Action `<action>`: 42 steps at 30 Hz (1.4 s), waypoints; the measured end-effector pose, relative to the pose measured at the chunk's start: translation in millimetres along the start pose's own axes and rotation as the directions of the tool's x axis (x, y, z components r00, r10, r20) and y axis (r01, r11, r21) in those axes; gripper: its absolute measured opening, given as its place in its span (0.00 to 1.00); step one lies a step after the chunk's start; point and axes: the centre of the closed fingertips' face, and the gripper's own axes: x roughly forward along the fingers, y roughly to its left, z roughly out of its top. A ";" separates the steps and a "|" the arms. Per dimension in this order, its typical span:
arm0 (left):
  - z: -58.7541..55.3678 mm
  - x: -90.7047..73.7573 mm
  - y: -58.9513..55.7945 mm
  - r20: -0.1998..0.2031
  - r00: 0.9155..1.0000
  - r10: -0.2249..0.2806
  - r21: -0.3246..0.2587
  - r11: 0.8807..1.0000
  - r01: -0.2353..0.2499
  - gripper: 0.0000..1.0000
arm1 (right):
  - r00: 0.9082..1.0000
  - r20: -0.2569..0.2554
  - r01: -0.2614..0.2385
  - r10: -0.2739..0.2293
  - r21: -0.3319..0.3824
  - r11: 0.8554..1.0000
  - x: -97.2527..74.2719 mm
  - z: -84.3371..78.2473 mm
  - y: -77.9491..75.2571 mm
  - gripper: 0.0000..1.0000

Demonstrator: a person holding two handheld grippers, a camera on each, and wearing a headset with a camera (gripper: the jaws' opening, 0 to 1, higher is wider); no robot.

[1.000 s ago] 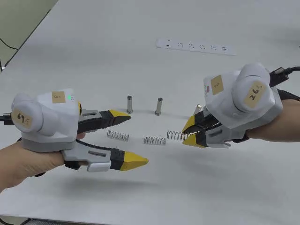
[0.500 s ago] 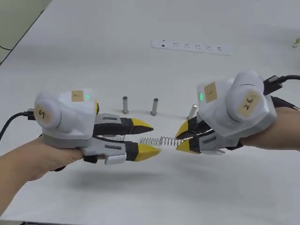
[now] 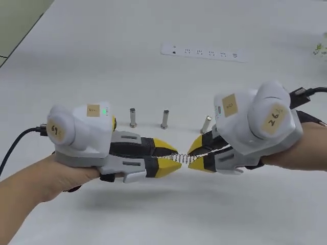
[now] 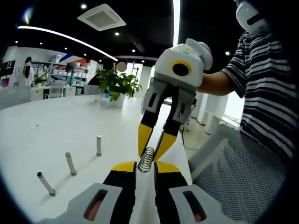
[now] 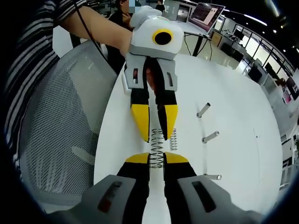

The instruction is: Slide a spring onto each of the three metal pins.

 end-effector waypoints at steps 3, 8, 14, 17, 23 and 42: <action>-0.6 2.3 -1.4 -0.006 1.000 -0.008 0.007 1.000 0.008 0.04 | 1.000 0.002 -0.003 0.003 -0.005 1.000 -1.1 0.7 1.4 0.08; 0.4 3.4 -2.3 -0.007 1.000 -0.014 0.022 1.000 0.014 0.03 | 1.000 0.003 0.000 0.000 -0.013 1.000 -2.7 -0.1 1.9 0.08; 4.3 4.0 -3.9 -0.013 1.000 -0.021 0.045 0.999 0.022 0.02 | 1.000 0.019 0.011 -0.010 -0.022 1.000 -5.2 0.4 1.7 0.08; 6.6 3.6 -6.6 -0.013 0.999 -0.041 0.042 0.998 0.042 0.01 | 1.000 0.021 0.022 -0.021 -0.019 1.000 -5.7 -0.3 0.8 0.08; 4.3 4.1 -10.1 -0.035 0.998 -0.053 0.047 0.997 0.055 0.01 | 0.999 0.037 0.014 -0.014 -0.012 1.000 -2.2 -1.2 5.8 0.08; 4.7 0.4 -13.4 -0.037 0.997 -0.066 0.033 0.997 0.067 0.01 | 0.998 0.061 0.005 -0.005 -0.001 1.000 -4.3 2.4 8.5 0.08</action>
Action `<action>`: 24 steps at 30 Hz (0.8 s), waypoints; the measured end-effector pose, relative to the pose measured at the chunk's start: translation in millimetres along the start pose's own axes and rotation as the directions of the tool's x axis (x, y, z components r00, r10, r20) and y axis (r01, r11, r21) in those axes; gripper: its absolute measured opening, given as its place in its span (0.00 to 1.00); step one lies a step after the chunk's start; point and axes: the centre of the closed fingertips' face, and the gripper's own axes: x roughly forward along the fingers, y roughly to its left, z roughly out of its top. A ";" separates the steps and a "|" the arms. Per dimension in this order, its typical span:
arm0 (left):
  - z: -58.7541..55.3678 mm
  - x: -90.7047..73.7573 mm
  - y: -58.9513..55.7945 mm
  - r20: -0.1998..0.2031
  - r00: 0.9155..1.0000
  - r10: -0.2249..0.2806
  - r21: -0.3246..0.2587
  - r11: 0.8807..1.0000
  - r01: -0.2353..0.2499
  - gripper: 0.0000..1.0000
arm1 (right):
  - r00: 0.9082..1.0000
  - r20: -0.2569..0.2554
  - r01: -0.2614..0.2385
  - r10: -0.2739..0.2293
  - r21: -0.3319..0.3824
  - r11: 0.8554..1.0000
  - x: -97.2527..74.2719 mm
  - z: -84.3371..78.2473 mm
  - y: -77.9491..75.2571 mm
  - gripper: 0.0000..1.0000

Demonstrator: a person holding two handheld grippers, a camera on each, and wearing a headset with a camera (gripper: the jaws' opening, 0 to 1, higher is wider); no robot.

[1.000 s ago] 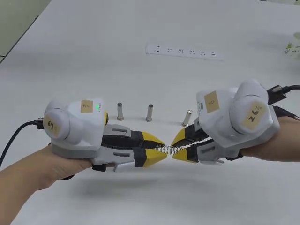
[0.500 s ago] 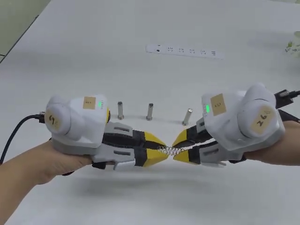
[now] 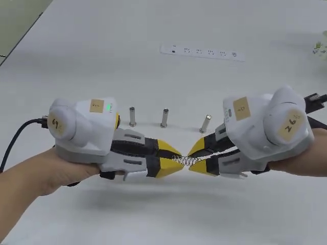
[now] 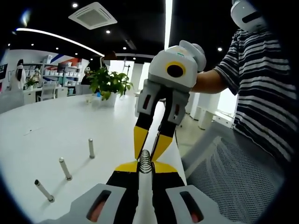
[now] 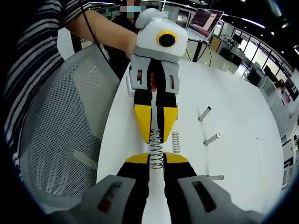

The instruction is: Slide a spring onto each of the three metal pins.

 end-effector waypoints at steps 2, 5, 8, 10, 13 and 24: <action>-0.1 -0.2 -0.3 -0.001 1.000 -0.001 -0.003 1.000 0.001 0.01 | 1.000 0.002 -0.002 0.002 0.002 1.000 0.0 0.1 0.2 0.08; 0.3 -0.1 0.0 0.001 1.000 0.000 -0.005 1.000 0.000 0.01 | 1.000 0.005 0.001 -0.001 0.002 1.000 -0.3 0.3 -0.1 0.08; 0.8 0.3 -0.4 0.002 1.000 -0.001 -0.007 1.000 0.001 0.01 | 1.000 0.010 0.001 -0.001 0.000 1.000 -1.0 0.4 -0.4 0.08; 1.8 0.4 -1.1 0.006 1.000 -0.003 -0.011 1.000 0.003 0.01 | 1.000 0.016 0.000 0.000 0.008 1.000 -1.7 0.2 -0.8 0.09; 4.9 0.2 -1.7 0.018 1.000 -0.006 -0.015 1.000 0.006 0.01 | 1.000 0.007 -0.002 0.002 0.008 1.000 -1.7 -5.1 -0.1 0.10; 3.0 -0.7 -3.0 0.012 1.000 -0.012 -0.013 1.000 0.012 0.01 | 1.000 -0.007 -0.001 0.001 0.010 1.000 -3.8 -10.4 0.5 0.09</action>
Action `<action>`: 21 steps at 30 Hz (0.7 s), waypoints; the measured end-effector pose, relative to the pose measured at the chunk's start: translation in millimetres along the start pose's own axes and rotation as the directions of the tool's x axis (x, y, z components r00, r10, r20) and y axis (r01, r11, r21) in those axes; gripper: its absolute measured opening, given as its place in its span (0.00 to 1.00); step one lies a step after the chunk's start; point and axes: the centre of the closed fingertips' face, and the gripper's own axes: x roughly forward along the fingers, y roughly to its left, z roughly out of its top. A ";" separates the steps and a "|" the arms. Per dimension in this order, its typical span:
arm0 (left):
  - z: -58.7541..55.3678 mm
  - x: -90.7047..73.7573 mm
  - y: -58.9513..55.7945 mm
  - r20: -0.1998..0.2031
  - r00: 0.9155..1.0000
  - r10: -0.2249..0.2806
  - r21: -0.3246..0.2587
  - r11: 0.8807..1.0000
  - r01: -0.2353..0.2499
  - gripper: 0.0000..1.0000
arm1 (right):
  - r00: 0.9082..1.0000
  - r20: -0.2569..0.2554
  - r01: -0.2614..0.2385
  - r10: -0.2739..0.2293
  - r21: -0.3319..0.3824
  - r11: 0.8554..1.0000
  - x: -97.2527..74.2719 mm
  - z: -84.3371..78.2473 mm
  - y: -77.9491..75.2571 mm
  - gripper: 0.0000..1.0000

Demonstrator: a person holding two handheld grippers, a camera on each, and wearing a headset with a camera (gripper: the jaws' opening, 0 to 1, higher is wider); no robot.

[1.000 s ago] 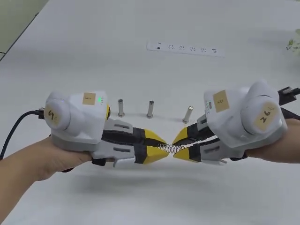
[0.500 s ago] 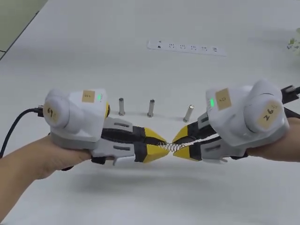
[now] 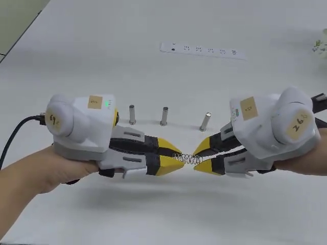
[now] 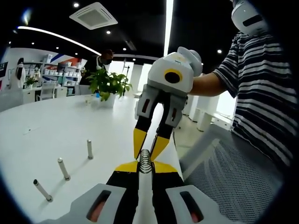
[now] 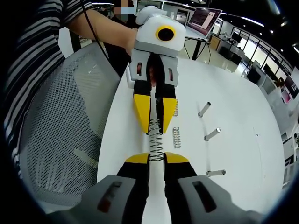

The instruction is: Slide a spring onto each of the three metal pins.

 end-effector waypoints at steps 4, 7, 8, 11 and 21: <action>-0.6 -0.6 0.8 0.000 1.000 0.002 -0.007 1.000 -0.002 0.01 | 1.000 0.004 0.008 -0.008 -0.024 1.000 -0.8 1.2 -0.1 0.08; -1.0 -0.6 0.5 0.000 1.000 0.000 -0.011 1.000 0.000 0.01 | 1.000 0.007 0.003 -0.003 -0.025 1.000 -2.0 2.0 0.2 0.08; -1.3 -0.5 0.5 -0.001 1.000 0.001 -0.008 1.000 -0.001 0.01 | 1.000 0.004 0.008 -0.008 -0.037 0.999 -2.7 2.0 -0.6 0.07; -1.2 -0.3 0.8 0.000 1.000 0.003 -0.008 1.000 -0.003 0.01 | 1.000 0.001 0.007 -0.006 -0.049 0.999 -4.1 2.6 -1.1 0.07; -7.7 -0.8 0.3 -0.029 0.999 0.015 0.013 1.000 -0.015 0.01 | 1.000 0.006 -0.002 0.002 -0.085 0.996 -12.5 14.8 -3.0 0.07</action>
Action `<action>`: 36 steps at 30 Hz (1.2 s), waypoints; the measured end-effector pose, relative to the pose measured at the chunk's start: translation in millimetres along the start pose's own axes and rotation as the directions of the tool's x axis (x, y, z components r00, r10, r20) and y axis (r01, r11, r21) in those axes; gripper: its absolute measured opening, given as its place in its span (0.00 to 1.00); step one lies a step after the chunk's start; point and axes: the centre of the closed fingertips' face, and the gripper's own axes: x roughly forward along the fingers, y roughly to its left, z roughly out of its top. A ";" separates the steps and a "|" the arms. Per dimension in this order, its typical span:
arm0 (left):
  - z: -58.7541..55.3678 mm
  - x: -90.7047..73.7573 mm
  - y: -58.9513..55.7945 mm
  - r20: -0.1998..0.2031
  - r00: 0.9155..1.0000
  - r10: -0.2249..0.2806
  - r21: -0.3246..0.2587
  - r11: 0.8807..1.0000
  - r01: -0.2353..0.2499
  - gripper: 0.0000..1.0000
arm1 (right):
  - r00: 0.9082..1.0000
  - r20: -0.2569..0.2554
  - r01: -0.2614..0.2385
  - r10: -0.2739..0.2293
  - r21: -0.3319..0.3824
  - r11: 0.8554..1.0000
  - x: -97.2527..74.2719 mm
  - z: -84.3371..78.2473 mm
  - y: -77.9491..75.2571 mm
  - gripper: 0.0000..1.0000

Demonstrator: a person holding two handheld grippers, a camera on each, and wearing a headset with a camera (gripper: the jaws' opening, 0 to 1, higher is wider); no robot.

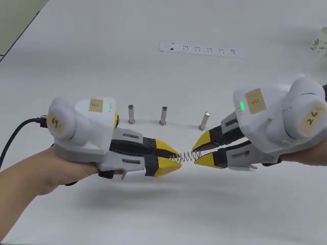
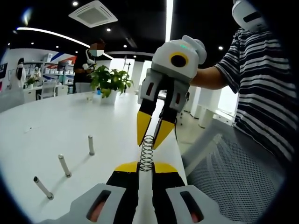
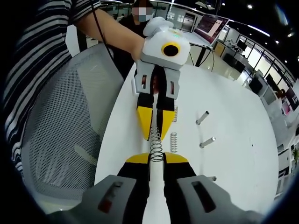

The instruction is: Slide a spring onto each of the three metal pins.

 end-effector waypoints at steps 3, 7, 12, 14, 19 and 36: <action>-1.3 -0.4 -0.9 -0.006 1.000 -0.002 0.004 1.000 0.002 0.01 | 1.000 0.001 -0.005 0.005 -0.012 1.000 -1.8 4.1 1.0 0.07; -3.4 -1.2 -0.7 -0.014 1.000 -0.003 0.007 1.000 0.003 0.01 | 1.000 0.017 -0.014 0.014 -0.015 1.000 -3.3 10.5 1.1 0.07; -5.4 -1.6 0.9 -0.018 1.000 -0.002 0.009 1.000 0.002 0.01 | 0.997 0.070 -0.022 0.021 0.012 1.000 -5.2 23.7 -0.8 0.07; -6.2 -1.2 1.4 -0.017 1.000 -0.003 0.010 1.000 0.003 0.01 | 0.996 0.091 -0.026 0.024 0.023 0.999 -6.0 28.8 -0.7 0.07; -8.1 -1.6 1.9 -0.017 1.000 -0.002 0.013 1.000 0.002 0.01 | 0.994 0.107 -0.022 0.020 0.020 1.000 -5.5 33.5 0.0 0.07; -4.7 1.1 1.8 -0.009 1.000 -0.002 0.022 1.000 0.002 0.01 | 0.987 0.160 -0.013 0.012 0.004 1.000 -2.7 54.3 1.8 0.07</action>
